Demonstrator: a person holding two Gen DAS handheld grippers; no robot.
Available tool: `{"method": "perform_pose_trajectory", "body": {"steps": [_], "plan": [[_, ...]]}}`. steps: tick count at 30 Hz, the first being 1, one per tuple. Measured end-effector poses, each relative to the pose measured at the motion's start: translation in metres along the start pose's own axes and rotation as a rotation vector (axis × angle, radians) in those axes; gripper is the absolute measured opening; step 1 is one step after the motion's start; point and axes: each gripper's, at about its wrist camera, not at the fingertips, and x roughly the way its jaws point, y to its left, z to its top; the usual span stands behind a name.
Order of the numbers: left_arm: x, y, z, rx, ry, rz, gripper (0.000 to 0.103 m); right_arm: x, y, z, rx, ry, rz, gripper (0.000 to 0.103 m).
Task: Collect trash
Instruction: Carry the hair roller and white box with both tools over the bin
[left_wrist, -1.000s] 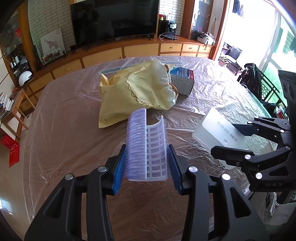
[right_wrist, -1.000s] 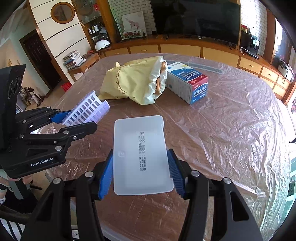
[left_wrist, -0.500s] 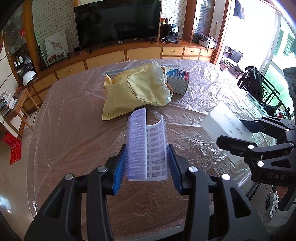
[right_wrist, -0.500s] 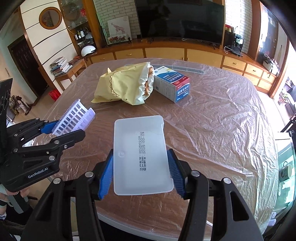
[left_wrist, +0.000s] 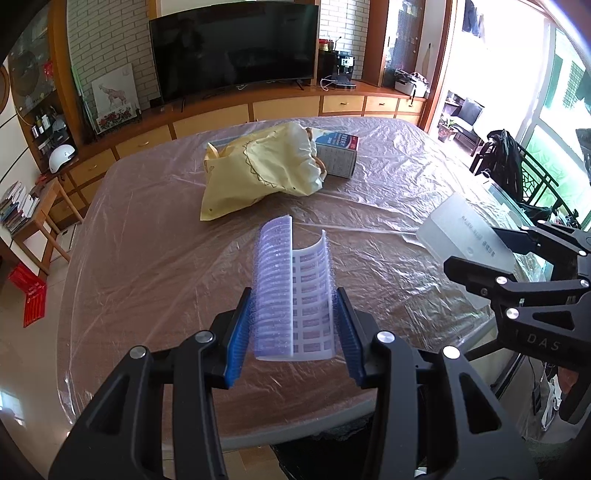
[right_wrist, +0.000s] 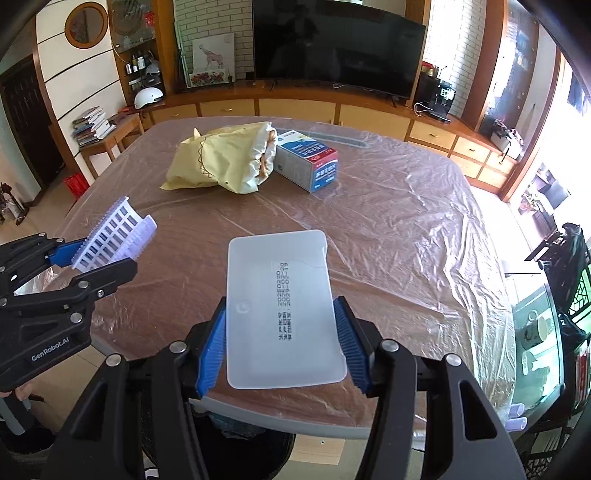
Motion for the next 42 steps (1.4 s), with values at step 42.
{"method": "perform_pose_trajectory", "body": {"steps": [42], "plan": [[-0.027,-0.05,-0.088,0.072,0.108,-0.042,0.045,-0.033,0.019,-0.093,-0.176,0.116,0.142,0.054]]}}
